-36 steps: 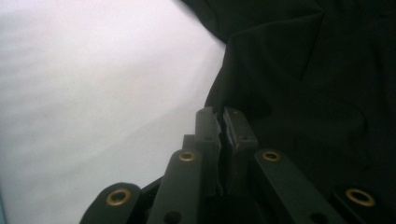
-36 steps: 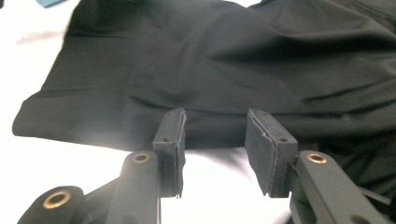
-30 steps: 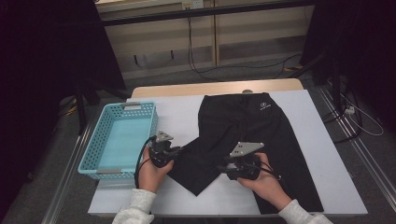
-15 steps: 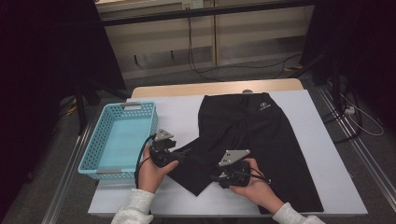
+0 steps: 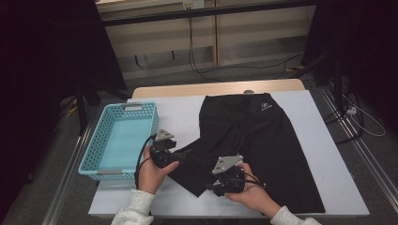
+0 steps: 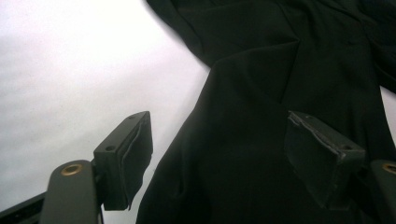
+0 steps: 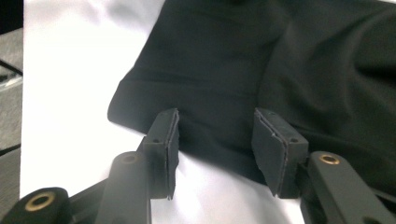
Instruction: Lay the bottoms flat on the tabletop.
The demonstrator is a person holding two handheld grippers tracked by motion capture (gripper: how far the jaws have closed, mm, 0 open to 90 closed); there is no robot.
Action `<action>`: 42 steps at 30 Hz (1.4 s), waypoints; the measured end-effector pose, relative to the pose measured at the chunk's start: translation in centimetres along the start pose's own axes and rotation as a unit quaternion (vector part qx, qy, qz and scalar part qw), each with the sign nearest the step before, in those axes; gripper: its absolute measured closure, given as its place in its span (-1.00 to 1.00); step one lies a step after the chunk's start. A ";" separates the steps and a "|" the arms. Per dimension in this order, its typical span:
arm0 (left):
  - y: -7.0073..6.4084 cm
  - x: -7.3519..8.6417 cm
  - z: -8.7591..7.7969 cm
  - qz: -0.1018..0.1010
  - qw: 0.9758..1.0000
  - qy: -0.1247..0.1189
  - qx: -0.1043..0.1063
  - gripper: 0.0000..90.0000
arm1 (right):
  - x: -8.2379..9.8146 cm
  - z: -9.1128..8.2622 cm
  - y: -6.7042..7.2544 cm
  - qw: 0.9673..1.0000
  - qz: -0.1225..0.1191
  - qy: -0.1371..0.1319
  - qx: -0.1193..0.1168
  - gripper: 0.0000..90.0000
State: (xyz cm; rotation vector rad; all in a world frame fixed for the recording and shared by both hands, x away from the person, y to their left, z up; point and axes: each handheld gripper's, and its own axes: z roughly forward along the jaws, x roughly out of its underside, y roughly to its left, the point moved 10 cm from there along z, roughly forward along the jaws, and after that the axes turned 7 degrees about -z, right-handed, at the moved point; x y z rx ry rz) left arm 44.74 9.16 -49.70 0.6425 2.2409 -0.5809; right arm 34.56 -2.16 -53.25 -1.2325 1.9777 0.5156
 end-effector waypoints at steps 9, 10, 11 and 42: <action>0.0 0.0 0.0 -0.001 1.000 0.001 -0.001 -0.47 | 0.0 0.0 0.4 1.000 -0.009 0.006 -0.004 0.15; 0.0 0.0 -0.1 -0.001 1.000 0.002 -0.001 -0.47 | 0.0 0.1 0.4 1.000 -0.014 0.001 -0.002 0.15; 0.0 0.0 -0.1 -0.005 1.000 0.000 -0.001 -0.47 | -0.1 0.1 0.5 1.000 -0.014 0.001 -0.003 0.16; -0.2 0.6 0.1 -0.004 1.000 0.013 0.001 -0.28 | 2.5 -3.6 0.2 0.999 -0.003 0.016 -0.041 0.97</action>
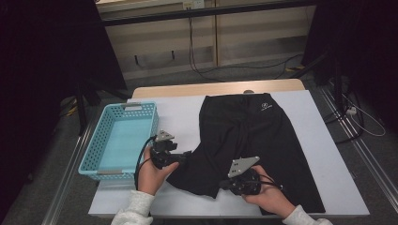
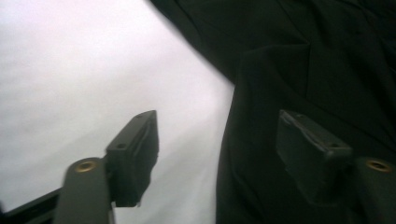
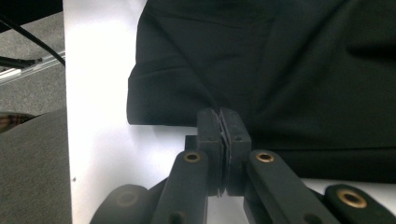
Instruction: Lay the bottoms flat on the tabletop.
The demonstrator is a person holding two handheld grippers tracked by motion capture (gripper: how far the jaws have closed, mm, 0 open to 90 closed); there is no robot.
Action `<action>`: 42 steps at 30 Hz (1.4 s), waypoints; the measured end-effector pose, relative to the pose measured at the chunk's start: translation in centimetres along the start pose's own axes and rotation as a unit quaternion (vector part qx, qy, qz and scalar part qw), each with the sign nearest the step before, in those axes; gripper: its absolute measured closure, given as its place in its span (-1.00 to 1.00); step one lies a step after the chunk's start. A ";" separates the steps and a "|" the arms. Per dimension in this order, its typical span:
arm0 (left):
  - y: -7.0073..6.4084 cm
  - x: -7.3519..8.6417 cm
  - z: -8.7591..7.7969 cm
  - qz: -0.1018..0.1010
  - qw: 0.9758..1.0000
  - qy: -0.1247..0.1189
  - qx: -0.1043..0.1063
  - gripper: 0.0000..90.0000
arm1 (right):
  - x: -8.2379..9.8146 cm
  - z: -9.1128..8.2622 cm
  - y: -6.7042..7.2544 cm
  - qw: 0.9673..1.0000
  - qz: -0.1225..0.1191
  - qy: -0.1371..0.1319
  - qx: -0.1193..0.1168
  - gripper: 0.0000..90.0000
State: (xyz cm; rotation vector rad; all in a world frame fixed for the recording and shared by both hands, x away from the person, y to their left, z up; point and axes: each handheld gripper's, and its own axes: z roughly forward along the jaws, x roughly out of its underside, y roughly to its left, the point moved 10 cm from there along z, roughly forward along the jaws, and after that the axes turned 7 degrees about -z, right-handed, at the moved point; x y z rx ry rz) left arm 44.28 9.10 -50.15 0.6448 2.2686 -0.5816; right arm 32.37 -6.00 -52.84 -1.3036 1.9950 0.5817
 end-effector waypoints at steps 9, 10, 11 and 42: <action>-0.1 0.0 0.0 -0.007 1.000 -0.001 0.005 -0.31 | -0.6 -0.8 -0.2 1.000 -0.011 -0.003 0.002 0.63; 0.0 -0.1 0.0 -0.005 1.000 -0.003 0.004 -0.32 | -0.9 -0.9 -0.2 1.000 -0.010 -0.008 0.002 0.52; 0.0 -0.1 0.0 -0.006 1.000 -0.004 0.004 -0.33 | -1.2 -1.0 -0.3 1.000 -0.005 -0.015 0.005 0.39; -0.4 -0.4 1.1 -0.015 1.000 -0.007 0.007 -0.20 | -0.2 0.4 1.5 0.999 -0.012 0.019 -0.022 1.00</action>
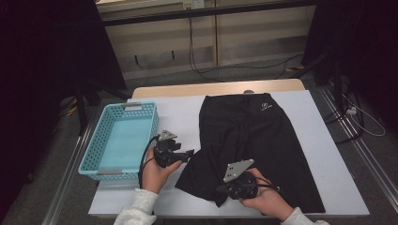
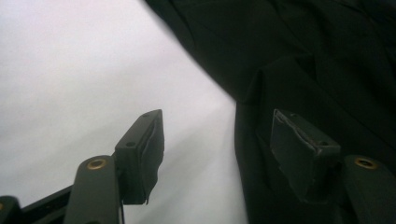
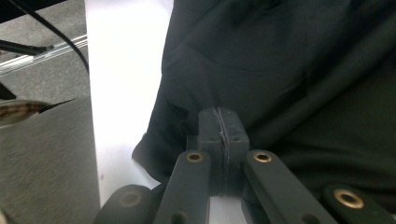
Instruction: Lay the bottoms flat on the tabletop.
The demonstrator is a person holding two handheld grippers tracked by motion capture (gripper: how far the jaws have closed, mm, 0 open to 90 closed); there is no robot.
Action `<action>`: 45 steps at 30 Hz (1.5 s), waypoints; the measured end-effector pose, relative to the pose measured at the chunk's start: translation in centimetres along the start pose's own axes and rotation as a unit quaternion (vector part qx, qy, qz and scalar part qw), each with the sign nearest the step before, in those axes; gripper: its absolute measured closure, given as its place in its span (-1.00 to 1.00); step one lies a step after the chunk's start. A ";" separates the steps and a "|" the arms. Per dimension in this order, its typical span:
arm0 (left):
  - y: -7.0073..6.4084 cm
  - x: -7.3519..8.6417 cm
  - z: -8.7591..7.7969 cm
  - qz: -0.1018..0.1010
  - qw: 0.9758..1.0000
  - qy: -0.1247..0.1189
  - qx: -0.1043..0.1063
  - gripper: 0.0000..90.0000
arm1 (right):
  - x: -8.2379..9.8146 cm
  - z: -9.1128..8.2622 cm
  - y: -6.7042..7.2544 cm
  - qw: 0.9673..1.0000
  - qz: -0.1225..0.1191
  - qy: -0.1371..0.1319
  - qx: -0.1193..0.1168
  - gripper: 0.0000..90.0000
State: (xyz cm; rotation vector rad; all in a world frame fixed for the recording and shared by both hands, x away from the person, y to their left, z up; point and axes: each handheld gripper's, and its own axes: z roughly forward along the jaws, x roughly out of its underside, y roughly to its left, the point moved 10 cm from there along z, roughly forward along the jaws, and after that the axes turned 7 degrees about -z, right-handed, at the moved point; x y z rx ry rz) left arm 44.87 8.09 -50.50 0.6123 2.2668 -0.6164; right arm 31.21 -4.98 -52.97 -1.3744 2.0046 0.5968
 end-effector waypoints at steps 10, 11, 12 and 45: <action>0.4 -0.5 1.8 -0.017 1.000 -0.004 0.013 -0.05 | -0.1 -0.8 -0.2 1.000 -0.003 -0.013 0.010 0.52; 0.4 -0.5 2.2 -0.016 1.000 -0.002 0.014 -0.03 | -0.2 -0.7 -0.3 1.000 0.000 -0.014 0.015 0.43; 0.4 -0.6 2.6 -0.017 1.000 -0.001 0.017 0.00 | -0.3 -0.7 -0.4 1.000 -0.002 -0.017 0.021 0.35; -0.3 -3.4 6.5 -0.026 0.999 0.015 0.010 1.00 | -0.4 0.0 -1.1 0.998 0.007 -0.022 0.053 -0.14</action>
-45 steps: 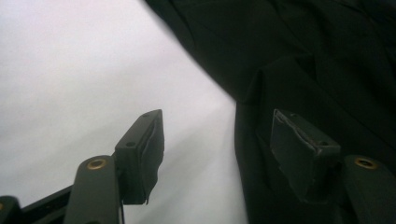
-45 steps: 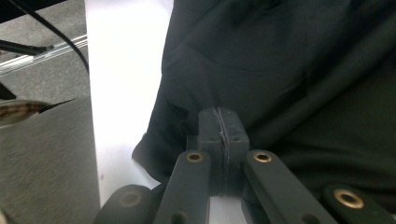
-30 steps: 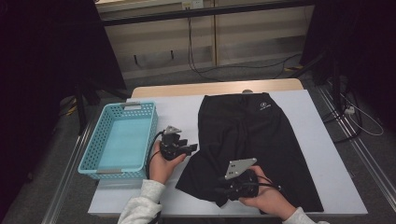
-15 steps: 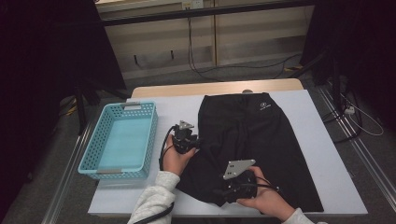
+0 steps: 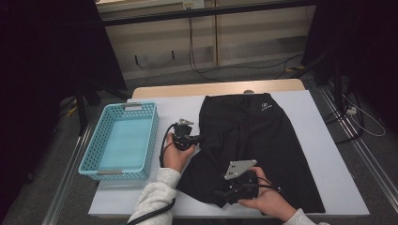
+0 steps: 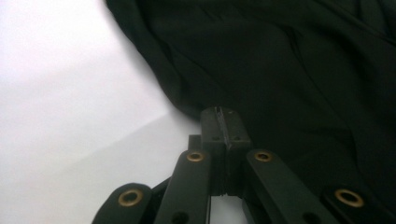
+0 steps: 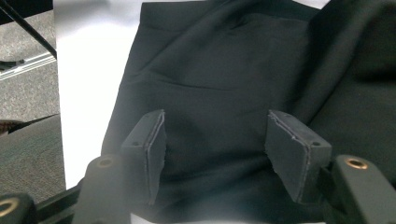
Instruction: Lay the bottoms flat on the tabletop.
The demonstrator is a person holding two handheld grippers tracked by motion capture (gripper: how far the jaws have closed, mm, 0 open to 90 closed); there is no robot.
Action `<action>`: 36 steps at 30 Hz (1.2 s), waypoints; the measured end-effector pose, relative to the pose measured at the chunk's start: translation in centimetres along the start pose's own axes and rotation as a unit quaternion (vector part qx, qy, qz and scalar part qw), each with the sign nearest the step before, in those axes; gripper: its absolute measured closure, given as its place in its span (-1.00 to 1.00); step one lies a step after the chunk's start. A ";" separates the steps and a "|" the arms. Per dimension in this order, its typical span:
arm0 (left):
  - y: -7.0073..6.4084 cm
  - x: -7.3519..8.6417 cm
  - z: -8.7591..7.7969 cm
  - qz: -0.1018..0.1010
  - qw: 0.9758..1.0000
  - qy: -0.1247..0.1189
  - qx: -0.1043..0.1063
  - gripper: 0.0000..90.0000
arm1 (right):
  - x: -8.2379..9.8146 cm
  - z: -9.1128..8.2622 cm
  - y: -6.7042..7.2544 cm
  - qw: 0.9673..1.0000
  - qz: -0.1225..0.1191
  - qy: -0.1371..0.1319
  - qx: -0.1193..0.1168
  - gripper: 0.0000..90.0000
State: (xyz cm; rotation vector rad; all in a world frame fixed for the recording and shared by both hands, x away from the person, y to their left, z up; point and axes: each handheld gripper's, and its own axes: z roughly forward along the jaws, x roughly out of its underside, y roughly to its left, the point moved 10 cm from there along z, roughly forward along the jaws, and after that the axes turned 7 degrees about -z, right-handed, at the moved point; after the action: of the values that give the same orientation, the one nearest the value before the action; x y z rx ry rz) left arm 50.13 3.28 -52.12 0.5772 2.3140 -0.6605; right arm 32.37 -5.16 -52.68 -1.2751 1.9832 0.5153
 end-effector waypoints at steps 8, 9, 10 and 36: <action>1.2 -1.7 -0.9 -0.005 1.000 -0.013 -0.004 1.00 | 0.0 0.0 -0.1 1.000 -0.001 0.000 0.000 -0.16; 1.3 -1.9 -1.0 -0.003 1.000 -0.015 -0.004 1.00 | 0.0 0.0 0.0 1.000 -0.001 0.001 0.000 -0.16; 1.4 -2.3 -1.1 -0.007 1.000 -0.025 -0.005 1.00 | 0.0 0.0 0.0 1.000 0.000 0.001 -0.001 -0.16; 1.2 0.8 -3.2 0.017 1.000 -0.021 -0.006 -0.22 | -0.8 -0.2 -1.5 0.999 0.016 -0.011 0.050 0.04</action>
State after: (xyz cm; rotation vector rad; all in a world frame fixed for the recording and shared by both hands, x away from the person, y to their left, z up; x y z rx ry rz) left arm 48.75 6.29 -50.95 0.5903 2.2624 -0.6351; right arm 33.85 -5.44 -51.93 -1.1738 1.9894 0.4383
